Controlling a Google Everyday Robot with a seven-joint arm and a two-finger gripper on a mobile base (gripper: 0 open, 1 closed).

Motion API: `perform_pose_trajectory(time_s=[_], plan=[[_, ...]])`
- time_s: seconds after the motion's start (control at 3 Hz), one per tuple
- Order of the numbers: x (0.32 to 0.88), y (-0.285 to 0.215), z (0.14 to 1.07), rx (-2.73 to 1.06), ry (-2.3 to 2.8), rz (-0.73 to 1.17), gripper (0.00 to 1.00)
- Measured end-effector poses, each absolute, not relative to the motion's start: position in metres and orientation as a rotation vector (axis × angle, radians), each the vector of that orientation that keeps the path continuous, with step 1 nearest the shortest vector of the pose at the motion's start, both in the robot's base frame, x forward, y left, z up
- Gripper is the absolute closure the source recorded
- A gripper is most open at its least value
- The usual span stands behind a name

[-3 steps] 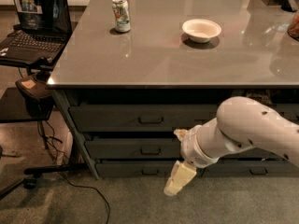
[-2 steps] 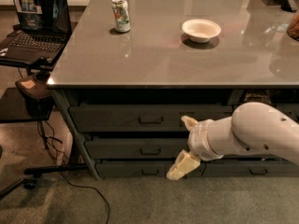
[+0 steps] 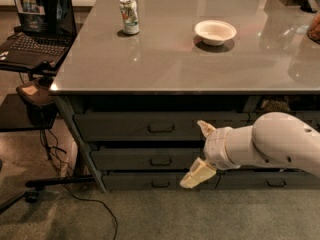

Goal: Open middle drawer

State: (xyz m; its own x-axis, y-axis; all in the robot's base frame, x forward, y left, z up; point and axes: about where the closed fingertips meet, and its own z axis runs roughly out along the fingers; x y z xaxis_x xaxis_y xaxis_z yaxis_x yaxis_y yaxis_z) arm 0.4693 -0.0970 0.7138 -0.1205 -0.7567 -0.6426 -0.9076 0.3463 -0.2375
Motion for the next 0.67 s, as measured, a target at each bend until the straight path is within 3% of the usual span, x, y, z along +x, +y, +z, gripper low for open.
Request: perform_pose_trajectory(time_s=[0.67], plan=[[0.4824,-0.1178,0.6710,-1.367,1.887,0.312,0.00]])
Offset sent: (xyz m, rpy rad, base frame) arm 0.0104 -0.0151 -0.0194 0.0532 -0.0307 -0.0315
